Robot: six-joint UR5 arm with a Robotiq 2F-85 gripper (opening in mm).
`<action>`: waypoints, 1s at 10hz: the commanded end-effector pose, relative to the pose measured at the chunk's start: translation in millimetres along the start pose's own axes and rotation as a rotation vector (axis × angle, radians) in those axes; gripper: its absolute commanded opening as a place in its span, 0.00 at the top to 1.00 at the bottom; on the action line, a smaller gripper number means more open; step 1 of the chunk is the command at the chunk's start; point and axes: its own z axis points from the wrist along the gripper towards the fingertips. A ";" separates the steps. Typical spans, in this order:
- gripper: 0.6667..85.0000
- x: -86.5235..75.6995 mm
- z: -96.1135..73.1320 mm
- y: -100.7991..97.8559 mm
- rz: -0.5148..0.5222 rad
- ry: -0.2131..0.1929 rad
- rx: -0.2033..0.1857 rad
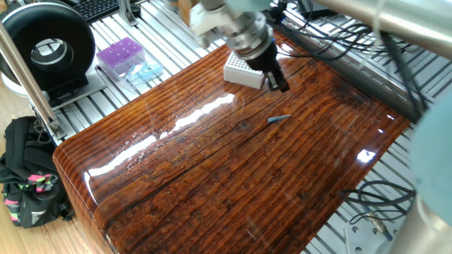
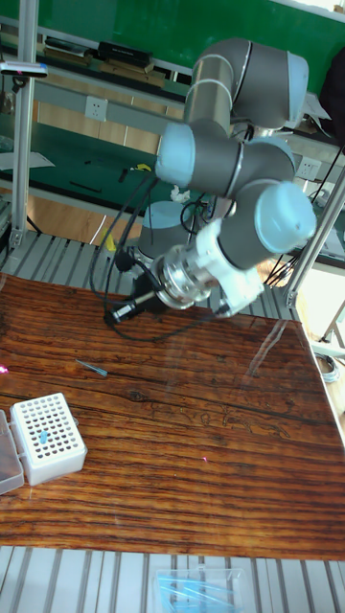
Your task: Insert a medium pipette tip into the holder for medium pipette tips
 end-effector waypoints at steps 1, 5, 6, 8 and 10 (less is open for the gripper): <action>0.74 -17.0 12.0 -17.4 0.030 0.082 0.070; 0.75 -33.2 50.0 -1.2 0.029 0.078 0.069; 0.70 -34.9 52.4 -0.4 0.032 0.077 0.069; 0.67 -35.9 51.2 -4.1 0.029 0.071 0.081; 0.67 -33.7 44.1 -7.3 0.035 0.068 0.081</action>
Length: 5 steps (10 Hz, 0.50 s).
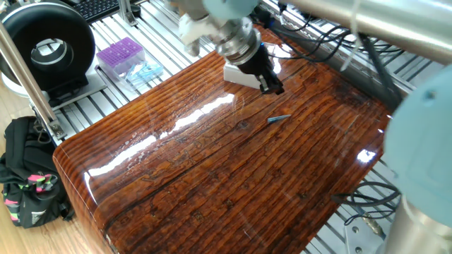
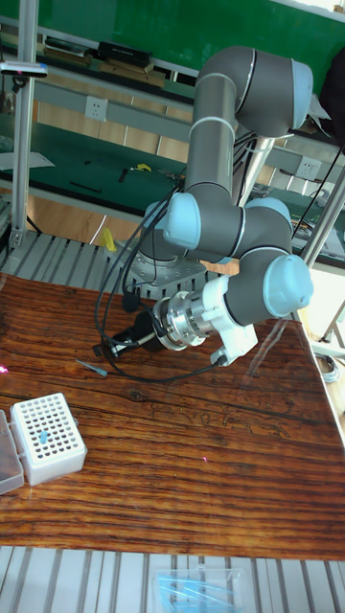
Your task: Insert a medium pipette tip into the holder for medium pipette tips
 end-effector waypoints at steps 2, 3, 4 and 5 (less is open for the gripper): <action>0.63 -15.2 -3.3 22.7 -0.002 -0.062 -0.093; 0.58 -13.5 -2.9 19.7 -0.021 -0.056 -0.081; 0.55 -13.5 -2.4 11.8 -0.057 -0.057 -0.050; 0.54 -15.3 -3.2 22.3 -0.064 -0.065 -0.090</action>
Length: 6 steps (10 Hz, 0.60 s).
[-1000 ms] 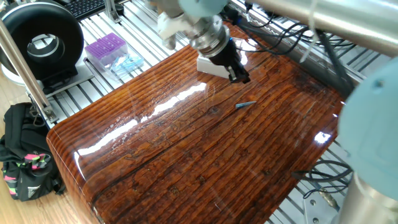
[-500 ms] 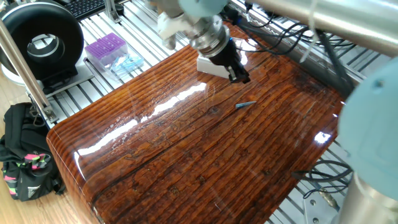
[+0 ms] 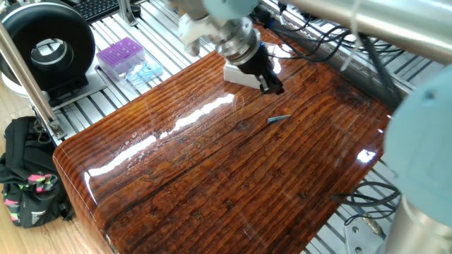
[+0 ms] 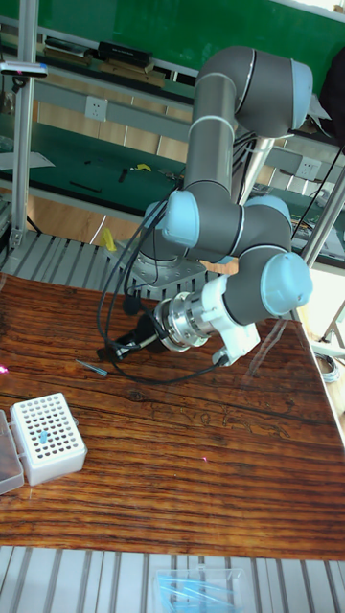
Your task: Insert a medium pipette tip into the holder for medium pipette tips
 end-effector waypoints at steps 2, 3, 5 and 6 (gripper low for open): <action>0.54 12.8 -0.8 2.3 -0.041 0.046 -0.013; 0.54 19.0 -1.2 5.2 -0.047 0.070 -0.025; 0.54 10.2 -12.1 15.0 0.008 0.149 -0.043; 0.54 2.3 -13.9 16.7 0.032 0.181 -0.042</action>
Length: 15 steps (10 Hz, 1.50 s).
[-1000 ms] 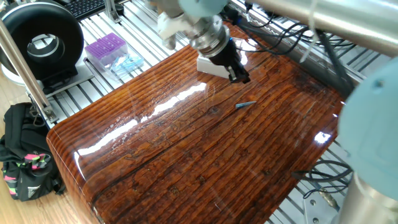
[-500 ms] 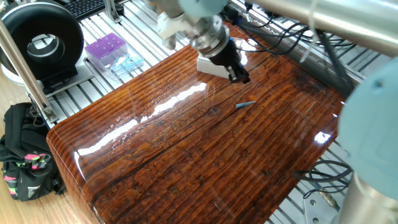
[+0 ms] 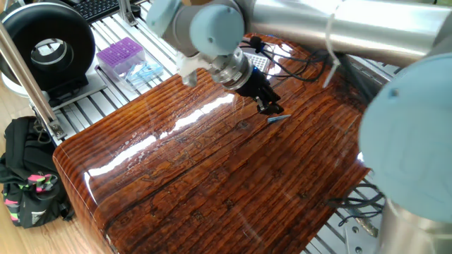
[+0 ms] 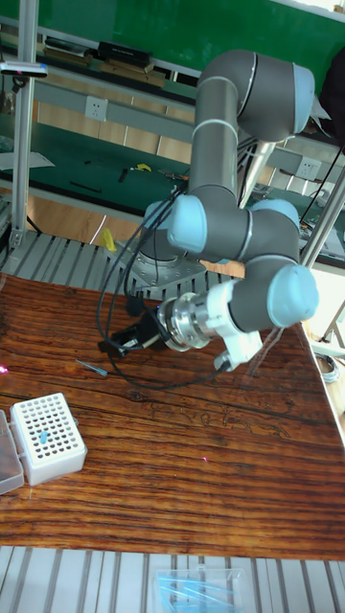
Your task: Insert a medium pipette tip into the holder for medium pipette tips
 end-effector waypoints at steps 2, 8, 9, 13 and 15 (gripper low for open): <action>0.54 -18.2 -1.3 -3.7 0.066 0.133 0.027; 0.51 -21.9 26.7 -26.0 0.024 0.199 0.132; 0.52 -21.2 26.6 -24.5 0.021 0.194 0.124; 0.52 -14.2 23.7 -27.2 0.026 0.210 0.138; 0.52 -17.1 25.1 -21.5 0.027 0.198 0.115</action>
